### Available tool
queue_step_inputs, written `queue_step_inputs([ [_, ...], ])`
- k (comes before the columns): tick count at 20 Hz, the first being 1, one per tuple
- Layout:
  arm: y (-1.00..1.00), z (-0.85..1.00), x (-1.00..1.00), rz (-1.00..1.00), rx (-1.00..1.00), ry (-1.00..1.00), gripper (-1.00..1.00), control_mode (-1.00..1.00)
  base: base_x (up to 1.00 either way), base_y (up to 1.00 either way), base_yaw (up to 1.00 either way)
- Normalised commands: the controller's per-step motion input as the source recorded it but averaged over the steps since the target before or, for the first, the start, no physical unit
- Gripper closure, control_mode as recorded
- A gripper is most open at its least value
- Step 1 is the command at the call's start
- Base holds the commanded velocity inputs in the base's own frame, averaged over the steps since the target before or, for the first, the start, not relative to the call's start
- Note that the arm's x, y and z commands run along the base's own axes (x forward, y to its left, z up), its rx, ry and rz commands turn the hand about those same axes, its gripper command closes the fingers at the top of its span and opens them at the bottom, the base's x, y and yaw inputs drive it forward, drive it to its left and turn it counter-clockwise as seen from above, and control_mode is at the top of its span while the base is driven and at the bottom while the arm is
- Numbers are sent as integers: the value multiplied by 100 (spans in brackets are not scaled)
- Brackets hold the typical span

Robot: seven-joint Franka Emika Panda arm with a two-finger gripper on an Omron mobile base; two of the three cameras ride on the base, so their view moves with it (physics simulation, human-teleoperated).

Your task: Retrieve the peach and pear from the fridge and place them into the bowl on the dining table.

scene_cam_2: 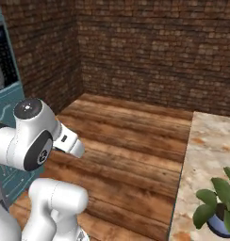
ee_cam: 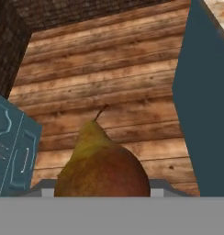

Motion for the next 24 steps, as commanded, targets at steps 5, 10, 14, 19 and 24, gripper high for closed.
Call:
queue_step_inputs([
  [5,0,0,0,0,0,0,100,100,92,-14,-34],
  [10,0,0,0,0,0,0,100,100,100,-3,-28],
  [14,0,0,0,0,0,0,100,100,100,0,-28],
  [19,0,0,0,0,0,0,100,100,100,1,-40],
  [24,0,0,0,0,0,0,100,100,100,8,-53],
])
